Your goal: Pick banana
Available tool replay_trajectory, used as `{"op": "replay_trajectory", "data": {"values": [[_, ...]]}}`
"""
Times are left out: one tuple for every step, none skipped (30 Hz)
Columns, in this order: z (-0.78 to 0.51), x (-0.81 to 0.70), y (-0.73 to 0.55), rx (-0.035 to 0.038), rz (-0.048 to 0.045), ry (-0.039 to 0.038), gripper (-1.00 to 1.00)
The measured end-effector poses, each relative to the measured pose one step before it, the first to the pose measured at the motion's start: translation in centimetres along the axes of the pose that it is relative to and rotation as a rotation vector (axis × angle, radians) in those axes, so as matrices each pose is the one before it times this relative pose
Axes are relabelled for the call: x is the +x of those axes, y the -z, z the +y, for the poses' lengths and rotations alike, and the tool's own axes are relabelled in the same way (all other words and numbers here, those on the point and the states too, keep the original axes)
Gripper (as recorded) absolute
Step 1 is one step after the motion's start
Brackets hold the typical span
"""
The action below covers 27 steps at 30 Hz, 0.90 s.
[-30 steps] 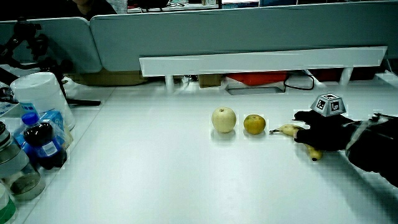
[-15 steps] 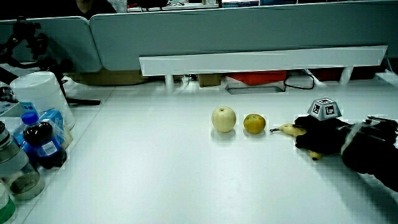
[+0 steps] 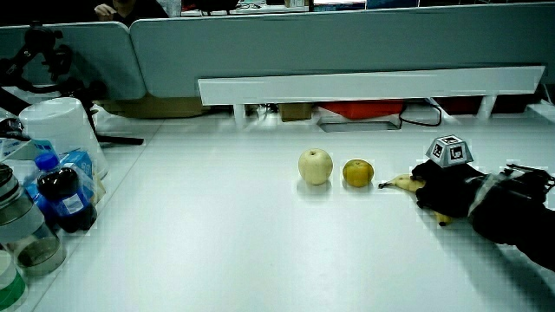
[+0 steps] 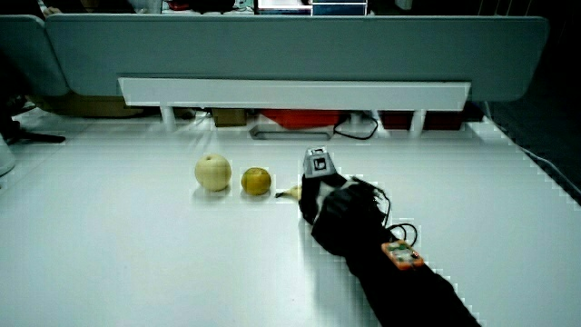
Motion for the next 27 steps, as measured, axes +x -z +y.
{"op": "replay_trajectory", "data": {"values": [[-0.078, 0.034, -0.07, 0.00672, 0.00057, -0.00313, 1.0], [-0.079, -0.041, -0.081, -0.0023, 0.0013, -0.01159, 1.0], [-0.058, -0.052, -0.077, -0.0015, 0.00143, 0.00002, 1.0], [0.099, 0.054, 0.124, -0.00239, -0.00345, -0.00142, 1.0], [-0.226, -0.111, -0.268, 0.0111, -0.00475, 0.00168, 1.0], [-0.047, -0.04, -0.066, -0.00625, 0.00869, -0.00899, 1.0], [0.105, 0.049, 0.11, -0.00792, 0.00711, -0.00615, 1.0], [-0.226, -0.054, -0.227, 0.00548, -0.00147, 0.00256, 1.0], [-0.096, -0.056, -0.107, 0.00977, -0.00618, 0.00034, 1.0], [0.139, 0.025, 0.175, -0.01134, 0.01208, -0.00198, 1.0], [-0.089, -0.062, -0.081, -0.00565, 0.00169, -0.00919, 1.0], [-0.202, -0.05, -0.236, 0.01514, -0.00476, -0.00124, 1.0], [-0.352, -0.091, -0.396, 0.00461, 0.0157, -0.01297, 1.0], [-0.163, -0.07, -0.188, -0.00437, 0.0022, -0.01097, 1.0], [-0.368, -0.201, -0.43, 0.01242, 0.00106, -0.00923, 1.0], [-0.302, -0.194, -0.348, 0.01065, -0.00085, -0.01074, 1.0], [-0.235, -0.216, -0.306, 0.00656, -0.00156, -0.01108, 1.0], [-0.369, -0.317, -0.465, 0.00394, 0.00372, -0.01612, 1.0], [-0.43, -0.329, -0.49, 0.01074, -0.0017, -0.01197, 1.0], [-0.386, -0.412, -0.524, 0.01254, -0.00298, -0.01129, 1.0], [-0.432, -0.577, -0.651, 0.01145, 0.00152, -0.01515, 1.0], [-0.426, -0.525, -0.592, 0.0084, -0.00476, -0.017, 1.0], [-0.407, -0.426, -0.398, 0.01325, -0.00527, -0.01725, 1.0], [-0.44, -0.432, -0.402, 0.00894, 0.00367, -0.01906, 1.0], [-0.586, -0.576, -0.587, 0.00763, 0.00317, -0.03288, 1.0], [-0.381, -0.351, -0.185, 0.01791, -0.00389, -0.00596, 1.0], [-0.499, -0.453, -0.391, 0.00784, 0.00221, -0.01263, 1.0]]}}
